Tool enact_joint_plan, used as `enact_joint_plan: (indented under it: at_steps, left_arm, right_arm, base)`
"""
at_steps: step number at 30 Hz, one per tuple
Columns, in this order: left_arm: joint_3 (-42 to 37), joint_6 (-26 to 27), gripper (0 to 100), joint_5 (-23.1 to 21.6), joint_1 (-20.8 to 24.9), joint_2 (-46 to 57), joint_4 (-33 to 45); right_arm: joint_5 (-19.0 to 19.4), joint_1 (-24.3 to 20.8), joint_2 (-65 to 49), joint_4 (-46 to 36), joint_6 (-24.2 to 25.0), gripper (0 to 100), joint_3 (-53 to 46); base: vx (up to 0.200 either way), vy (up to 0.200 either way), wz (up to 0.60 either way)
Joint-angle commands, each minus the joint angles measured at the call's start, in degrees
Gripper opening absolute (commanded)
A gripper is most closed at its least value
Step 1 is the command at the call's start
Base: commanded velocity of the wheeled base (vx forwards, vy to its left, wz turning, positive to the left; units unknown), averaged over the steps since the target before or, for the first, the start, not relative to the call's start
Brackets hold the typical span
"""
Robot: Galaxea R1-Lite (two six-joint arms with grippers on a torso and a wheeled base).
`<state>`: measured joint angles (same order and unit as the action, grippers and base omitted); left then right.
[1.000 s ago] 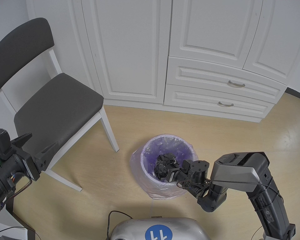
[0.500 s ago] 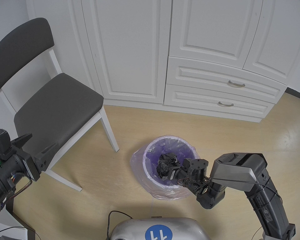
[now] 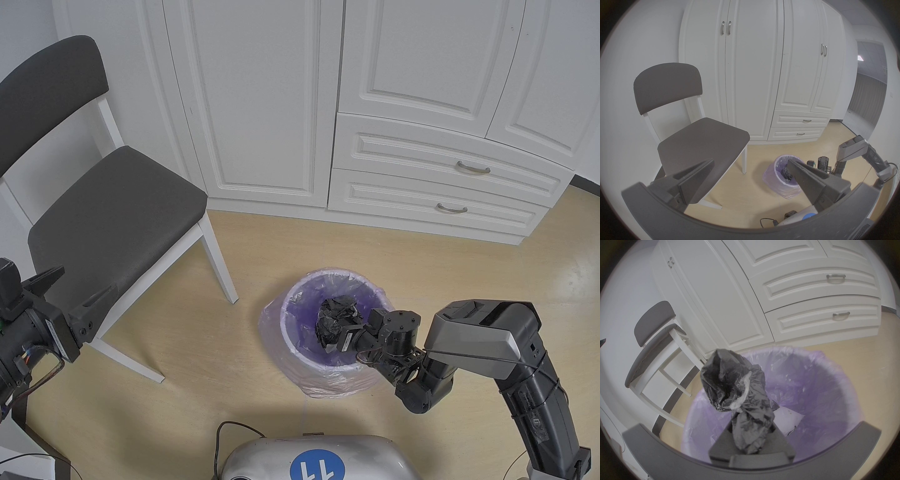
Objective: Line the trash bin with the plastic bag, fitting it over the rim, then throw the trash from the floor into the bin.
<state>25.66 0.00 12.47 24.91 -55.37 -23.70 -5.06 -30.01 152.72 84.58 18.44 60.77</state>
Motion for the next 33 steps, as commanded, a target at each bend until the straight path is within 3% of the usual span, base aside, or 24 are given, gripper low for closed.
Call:
enact_joint_plan:
  at_steps: [1,22,23,33]
  left_arm:
    - [0.0,0.0,100,0.01,-0.03,0.0,-0.03]
    - [-0.09,0.0,100,0.01,-0.03,0.0,-0.03]
    - [0.0,0.0,100,0.01,0.06,0.0,-0.03]
    - [0.0,0.0,100,0.01,-0.03,0.0,-0.03]
  right_arm:
    - [-0.04,0.39,-1.9,-0.03,-0.51,0,-0.48]
    - [0.23,-0.05,0.73,0.5,-1.13,0,0.23]
    - [0.23,-0.05,0.56,0.59,-1.13,100,0.14]
    - [-0.04,-0.31,-2.25,1.47,-1.13,100,-0.57]
  base:
    - [0.0,0.0,0.0]
    - [0.0,0.0,0.0]
    - [0.0,0.0,0.0]
    - [0.0,0.0,0.0]
